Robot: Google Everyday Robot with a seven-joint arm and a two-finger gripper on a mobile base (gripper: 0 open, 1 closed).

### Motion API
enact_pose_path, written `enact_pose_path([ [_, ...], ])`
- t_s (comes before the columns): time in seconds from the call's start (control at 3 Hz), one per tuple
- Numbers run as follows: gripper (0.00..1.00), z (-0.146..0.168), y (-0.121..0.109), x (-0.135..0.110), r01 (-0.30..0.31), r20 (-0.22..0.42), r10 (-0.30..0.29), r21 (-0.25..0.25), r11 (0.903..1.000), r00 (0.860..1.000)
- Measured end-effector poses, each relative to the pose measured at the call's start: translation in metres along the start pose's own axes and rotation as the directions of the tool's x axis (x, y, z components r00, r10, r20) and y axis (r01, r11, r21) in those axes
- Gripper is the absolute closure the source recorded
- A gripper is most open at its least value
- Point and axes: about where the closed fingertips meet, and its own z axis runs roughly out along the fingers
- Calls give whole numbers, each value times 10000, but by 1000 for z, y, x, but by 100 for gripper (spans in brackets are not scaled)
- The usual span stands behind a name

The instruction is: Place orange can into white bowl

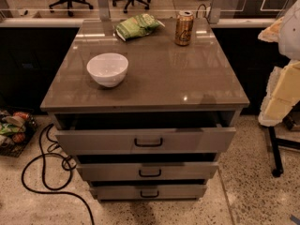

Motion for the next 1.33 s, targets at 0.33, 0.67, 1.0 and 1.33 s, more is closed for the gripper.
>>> enact_pose_path([
  [0.33, 0, 0, 0, 0, 0, 1, 0, 2, 10000, 10000],
  [0.67, 0, 0, -17, 13, -713, 645, 688, 377, 9967, 9955],
  [1.0, 0, -2, -66, 31, -2176, 2214, 1890, 1127, 9695, 9567],
  [1.33, 0, -5, -133, 39, -3543, 4385, 2483, 1780, 9180, 8637],
])
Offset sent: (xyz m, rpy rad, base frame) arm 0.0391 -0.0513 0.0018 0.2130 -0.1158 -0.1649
